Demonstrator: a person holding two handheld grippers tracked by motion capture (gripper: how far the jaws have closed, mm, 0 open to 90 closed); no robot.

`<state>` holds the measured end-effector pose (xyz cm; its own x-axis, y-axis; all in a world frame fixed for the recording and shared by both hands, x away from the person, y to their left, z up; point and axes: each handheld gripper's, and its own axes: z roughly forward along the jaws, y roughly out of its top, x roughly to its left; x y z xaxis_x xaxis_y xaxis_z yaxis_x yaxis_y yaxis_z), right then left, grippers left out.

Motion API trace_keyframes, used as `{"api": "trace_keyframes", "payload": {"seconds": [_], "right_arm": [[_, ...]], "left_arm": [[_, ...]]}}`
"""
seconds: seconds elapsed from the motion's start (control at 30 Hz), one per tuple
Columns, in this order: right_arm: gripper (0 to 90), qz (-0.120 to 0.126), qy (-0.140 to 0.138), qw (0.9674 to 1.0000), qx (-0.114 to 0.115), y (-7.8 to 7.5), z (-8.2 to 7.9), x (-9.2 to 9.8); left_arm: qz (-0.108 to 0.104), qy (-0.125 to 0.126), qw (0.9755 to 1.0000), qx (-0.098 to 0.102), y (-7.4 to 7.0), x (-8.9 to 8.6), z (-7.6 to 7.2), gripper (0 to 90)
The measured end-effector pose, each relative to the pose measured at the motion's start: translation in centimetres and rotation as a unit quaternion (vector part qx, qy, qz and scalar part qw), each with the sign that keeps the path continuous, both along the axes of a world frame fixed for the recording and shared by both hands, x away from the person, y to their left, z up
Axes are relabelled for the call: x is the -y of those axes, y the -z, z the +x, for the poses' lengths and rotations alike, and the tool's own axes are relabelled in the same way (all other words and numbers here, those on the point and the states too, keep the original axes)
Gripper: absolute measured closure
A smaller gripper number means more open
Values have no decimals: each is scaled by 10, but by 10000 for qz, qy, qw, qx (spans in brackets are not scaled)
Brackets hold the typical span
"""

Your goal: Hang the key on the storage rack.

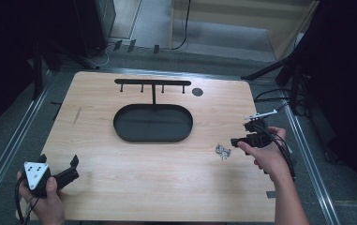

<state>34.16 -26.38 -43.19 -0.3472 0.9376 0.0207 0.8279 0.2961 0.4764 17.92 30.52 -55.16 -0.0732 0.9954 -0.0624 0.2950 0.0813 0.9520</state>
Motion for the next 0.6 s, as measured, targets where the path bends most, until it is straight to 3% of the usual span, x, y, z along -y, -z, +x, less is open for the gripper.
{"api": "trace_keyframes", "payload": {"seconds": [0.1,0.2,0.23,0.37,0.6], "right_arm": [[314,-66,-60,9998,-159,2,5,-6],[306,-112,-165,9986,-480,9,14,-13],[304,-151,-152,9974,-689,15,18,-15],[298,-340,-170,9948,-950,23,25,-18],[291,-392,-289,9911,-1236,29,34,-25]], "left_arm": [[-2,5,10000,-3,0,0,0,0],[-5,12,10000,-5,0,0,0,0],[-8,13,10000,-4,0,0,0,0],[-17,24,10000,-21,0,0,0,0],[-1,37,10000,-26,0,0,1,0]]}}
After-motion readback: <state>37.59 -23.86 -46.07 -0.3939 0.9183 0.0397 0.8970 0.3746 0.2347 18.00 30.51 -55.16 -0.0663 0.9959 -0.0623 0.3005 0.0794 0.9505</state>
